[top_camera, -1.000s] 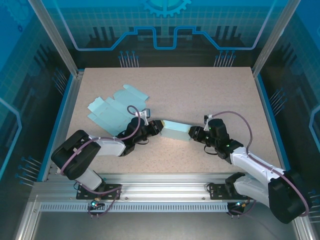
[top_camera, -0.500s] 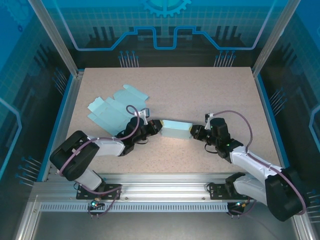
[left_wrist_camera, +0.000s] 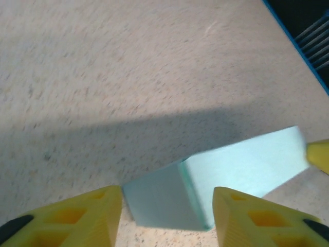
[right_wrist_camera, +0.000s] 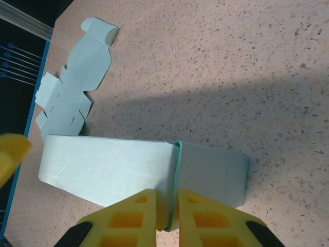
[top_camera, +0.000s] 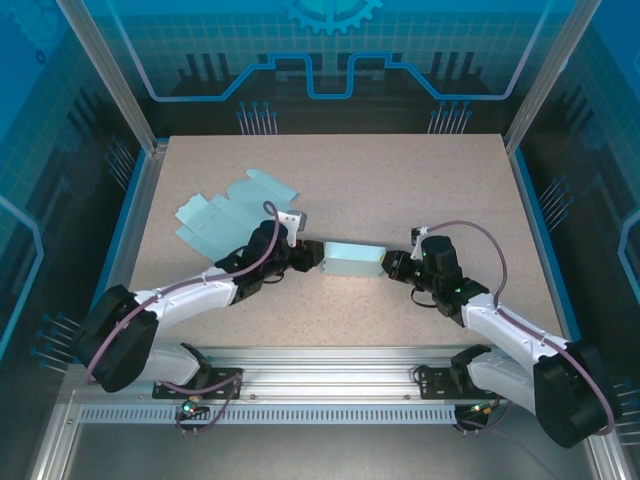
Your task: Fold the paper box
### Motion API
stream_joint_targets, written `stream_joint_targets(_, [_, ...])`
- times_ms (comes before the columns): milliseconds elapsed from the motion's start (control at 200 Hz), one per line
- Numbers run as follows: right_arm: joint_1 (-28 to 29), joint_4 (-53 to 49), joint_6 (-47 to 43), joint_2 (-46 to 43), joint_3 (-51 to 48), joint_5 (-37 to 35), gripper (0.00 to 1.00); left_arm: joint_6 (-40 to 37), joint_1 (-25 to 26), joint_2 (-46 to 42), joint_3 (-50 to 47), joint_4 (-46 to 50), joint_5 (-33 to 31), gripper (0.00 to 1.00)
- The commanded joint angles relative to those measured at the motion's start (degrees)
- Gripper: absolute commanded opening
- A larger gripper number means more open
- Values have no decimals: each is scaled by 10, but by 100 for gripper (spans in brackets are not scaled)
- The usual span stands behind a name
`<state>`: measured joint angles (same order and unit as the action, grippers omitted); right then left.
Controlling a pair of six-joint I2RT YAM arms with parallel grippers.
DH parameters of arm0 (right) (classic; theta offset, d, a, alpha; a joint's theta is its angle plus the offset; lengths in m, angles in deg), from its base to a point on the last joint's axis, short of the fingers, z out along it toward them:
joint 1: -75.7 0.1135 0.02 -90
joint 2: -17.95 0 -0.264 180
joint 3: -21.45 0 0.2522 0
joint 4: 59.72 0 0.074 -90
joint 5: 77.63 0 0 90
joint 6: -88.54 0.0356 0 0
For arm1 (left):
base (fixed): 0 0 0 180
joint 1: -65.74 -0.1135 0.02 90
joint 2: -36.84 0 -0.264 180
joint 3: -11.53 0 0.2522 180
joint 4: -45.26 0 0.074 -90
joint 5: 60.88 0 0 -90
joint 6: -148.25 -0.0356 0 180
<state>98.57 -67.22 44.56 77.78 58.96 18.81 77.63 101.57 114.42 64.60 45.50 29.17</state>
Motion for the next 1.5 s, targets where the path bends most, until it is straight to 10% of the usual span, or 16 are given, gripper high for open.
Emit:
stream_joint_targets(0, [7,-109,-16,9,-1,-17,17,-214,4,-14,21,1,80,58])
stream_joint_targets(115, [15,-119,-19,13,17,-23,18,-348,13,-10,21,-15,146,75])
stream_joint_targets(390, [21,-145,-30,23,58,-27,37,-540,25,59,120,136,173,77])
stream_joint_targets(1061, [21,-298,-38,-39,150,-71,100,-653,26,200,280,304,152,76])
stream_joint_targets(1306, [21,-380,-26,-106,154,-121,100,-672,28,242,309,328,128,67])
stream_joint_targets(1496, [21,-425,-20,-166,153,-153,100,-675,33,250,317,336,126,37])
